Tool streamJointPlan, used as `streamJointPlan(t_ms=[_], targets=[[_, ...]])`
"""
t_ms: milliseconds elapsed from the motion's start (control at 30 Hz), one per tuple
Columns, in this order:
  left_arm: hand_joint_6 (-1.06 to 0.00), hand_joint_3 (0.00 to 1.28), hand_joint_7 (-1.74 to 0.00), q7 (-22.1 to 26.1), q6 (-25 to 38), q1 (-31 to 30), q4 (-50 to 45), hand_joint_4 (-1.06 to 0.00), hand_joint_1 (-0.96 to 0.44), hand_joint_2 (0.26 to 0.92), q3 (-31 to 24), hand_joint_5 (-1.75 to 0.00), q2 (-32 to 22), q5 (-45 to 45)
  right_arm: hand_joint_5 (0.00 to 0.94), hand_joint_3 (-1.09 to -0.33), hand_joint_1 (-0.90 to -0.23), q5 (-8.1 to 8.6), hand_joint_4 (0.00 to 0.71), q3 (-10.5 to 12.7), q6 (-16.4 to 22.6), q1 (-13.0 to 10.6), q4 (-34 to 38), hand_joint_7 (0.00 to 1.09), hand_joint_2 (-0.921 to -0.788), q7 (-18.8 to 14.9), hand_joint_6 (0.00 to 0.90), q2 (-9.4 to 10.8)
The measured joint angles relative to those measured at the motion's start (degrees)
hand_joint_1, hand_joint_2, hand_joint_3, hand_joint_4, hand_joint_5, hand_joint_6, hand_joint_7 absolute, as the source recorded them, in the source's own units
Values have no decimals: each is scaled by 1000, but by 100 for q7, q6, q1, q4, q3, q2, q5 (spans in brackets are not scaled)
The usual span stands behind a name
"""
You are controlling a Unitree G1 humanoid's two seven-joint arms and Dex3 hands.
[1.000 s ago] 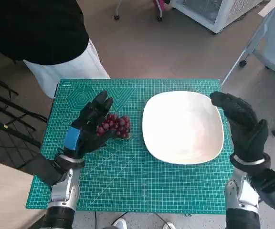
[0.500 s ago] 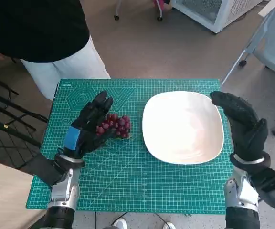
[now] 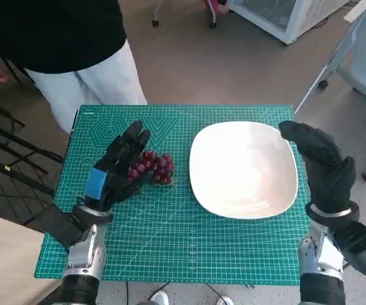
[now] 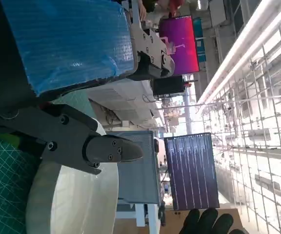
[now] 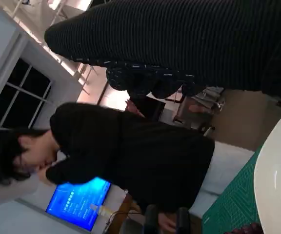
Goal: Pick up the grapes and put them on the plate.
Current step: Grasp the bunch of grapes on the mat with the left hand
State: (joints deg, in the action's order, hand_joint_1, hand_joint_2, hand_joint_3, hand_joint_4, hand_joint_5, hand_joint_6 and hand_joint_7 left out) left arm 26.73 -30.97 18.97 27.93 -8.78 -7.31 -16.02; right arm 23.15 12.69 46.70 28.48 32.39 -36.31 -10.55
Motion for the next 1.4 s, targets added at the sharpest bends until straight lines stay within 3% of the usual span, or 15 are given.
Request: streamJointPlan(t_ms=[333,667,1000,1200,1400], targets=[[-366,152,-2,-62,-22,24,19,-256,-300,921,9,0,-18,102,1,-631,-567,60,179,-6,-48,0,-95,351,-921,-6,-1,7],[-179,11,-1,-1321,-25,63,-33,-86,-656,885,334,-2,-553,2281,2,-635,-564,42,180,-16,-45,1,-124,351,-921,-3,0,6],[-192,0,-11,-2419,1144,286,-246,-66,-784,840,1054,0,-1183,4764,0,-639,-567,5,178,-26,-89,1,-222,349,-921,39,-1,4],[-192,0,-6,-2423,2342,576,-481,-33,-781,826,1593,0,-1304,5621,2,-633,-566,-44,182,-32,-189,-1,-248,353,-921,80,4,2],[-190,0,-3,-2256,2956,795,-531,-18,-764,821,1924,0,-1296,5753,5,-621,-555,-69,189,-23,-219,-1,-248,364,-921,116,14,0]])
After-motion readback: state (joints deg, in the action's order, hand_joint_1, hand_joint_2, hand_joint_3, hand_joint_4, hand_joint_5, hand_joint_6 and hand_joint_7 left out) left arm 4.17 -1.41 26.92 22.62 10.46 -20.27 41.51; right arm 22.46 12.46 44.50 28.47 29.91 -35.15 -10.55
